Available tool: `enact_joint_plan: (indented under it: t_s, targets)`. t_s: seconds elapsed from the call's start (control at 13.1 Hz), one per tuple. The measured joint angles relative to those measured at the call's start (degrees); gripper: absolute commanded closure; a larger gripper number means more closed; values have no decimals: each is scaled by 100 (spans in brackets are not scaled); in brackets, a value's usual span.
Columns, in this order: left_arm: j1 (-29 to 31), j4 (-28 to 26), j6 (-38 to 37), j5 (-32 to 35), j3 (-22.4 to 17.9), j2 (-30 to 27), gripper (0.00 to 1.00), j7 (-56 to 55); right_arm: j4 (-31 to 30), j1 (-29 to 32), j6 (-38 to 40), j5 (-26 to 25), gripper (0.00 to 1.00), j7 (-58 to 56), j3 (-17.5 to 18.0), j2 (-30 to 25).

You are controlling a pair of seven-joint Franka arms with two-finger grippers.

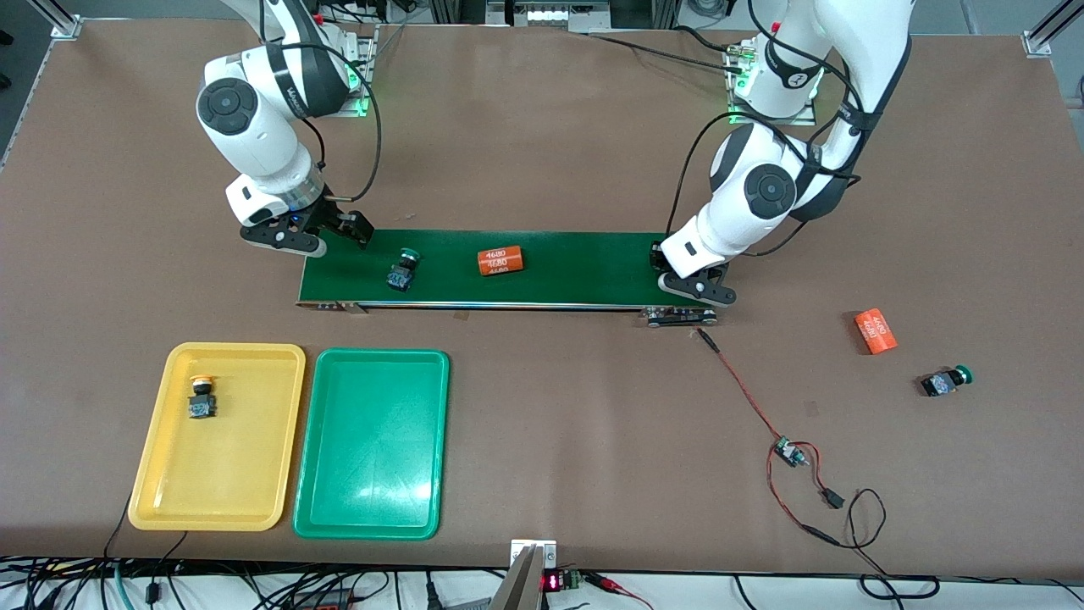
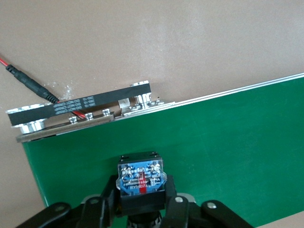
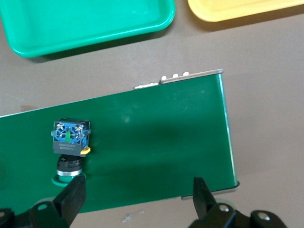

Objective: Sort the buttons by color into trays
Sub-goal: 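Grasp the green-capped button with the right gripper while the left gripper grasps a cell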

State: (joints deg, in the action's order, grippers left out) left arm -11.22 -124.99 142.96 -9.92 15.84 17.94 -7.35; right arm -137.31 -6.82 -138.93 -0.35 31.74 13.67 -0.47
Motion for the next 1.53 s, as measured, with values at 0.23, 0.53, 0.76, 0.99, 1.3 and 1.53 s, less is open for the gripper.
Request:
enact_joint_plan:
  t_s: [0.23, 0.53, 0.76, 0.99, 1.3, 1.53]
  targets:
    - [1, 43, -15, 3, -8, -98, 0, 82, 91, -106, -94, -219, 0, 0, 22, 285]
    - [454, 114, -364, 10, -95, -635, 0, 624, 188, -191, -246, -271, 0, 0, 30, 518]
    - [1508, 99, -658, 13, -172, -731, 0, 2187, 261, -192, -352, -290, 0, -2, 29, 610]
    - [2307, 83, -772, 13, -224, -640, 0, 2914, 300, -191, -554, -300, 0, -2, 28, 775]
    - [3247, 200, -770, 13, -244, -272, 0, 3048, 316, -171, -815, -515, 0, -3, 14, 994]
    - [3595, 469, -754, 13, -275, 68, 0, 3060, 324, -154, -924, -674, 6, -5, -38, 1072]
